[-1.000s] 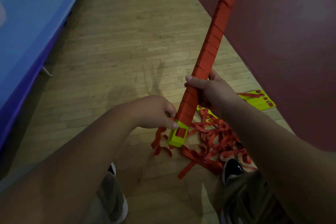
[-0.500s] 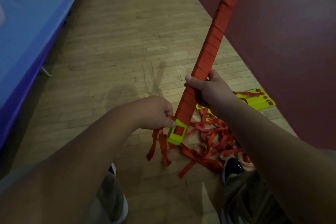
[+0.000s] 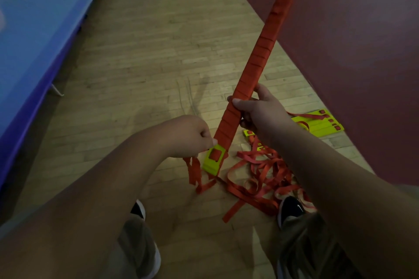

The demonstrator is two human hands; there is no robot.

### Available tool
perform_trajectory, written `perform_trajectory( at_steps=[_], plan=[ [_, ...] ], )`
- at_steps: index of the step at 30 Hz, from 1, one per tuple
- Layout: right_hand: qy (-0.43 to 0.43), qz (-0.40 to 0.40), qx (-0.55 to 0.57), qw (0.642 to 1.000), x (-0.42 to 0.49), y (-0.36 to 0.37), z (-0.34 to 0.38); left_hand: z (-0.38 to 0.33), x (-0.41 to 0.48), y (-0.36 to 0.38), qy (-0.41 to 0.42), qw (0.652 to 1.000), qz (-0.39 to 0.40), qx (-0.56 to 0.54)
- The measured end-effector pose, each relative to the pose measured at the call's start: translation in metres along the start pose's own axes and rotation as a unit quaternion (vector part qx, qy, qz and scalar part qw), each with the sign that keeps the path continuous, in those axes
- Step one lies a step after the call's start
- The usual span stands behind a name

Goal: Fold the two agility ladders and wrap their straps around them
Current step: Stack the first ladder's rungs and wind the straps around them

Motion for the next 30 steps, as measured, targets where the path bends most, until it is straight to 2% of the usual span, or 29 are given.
perform_trajectory(
  at_steps=[10,17,21,24,30],
  plan=[
    [-0.014,-0.026,-0.006,1.000,0.001,0.003,-0.004,-0.010,0.001,0.013,0.002,0.999,0.015,0.047],
    [-0.012,-0.023,0.008,1.000,0.001,0.001,-0.004,-0.016,0.004,0.027,0.005,0.999,-0.022,0.039],
    [-0.020,-0.026,0.017,0.999,0.001,-0.001,0.001,-0.008,0.005,0.019,0.016,0.999,-0.008,-0.036],
    [0.006,-0.024,0.058,0.998,0.001,-0.002,0.006,-0.002,0.007,0.015,0.012,0.994,0.008,-0.109],
    [0.059,0.030,0.077,0.995,-0.004,0.000,0.009,0.000,0.006,0.012,0.010,0.982,0.046,-0.182]
  ],
)
Point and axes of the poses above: each hand's wrist, its own x-axis towards the middle knuckle, its own y-axis out of the palm, z = x × y, the point moved 2 cm from there along x, towards the middle knuckle, and after that the axes turned 11 degrees about -z, right-handed, at the moved point
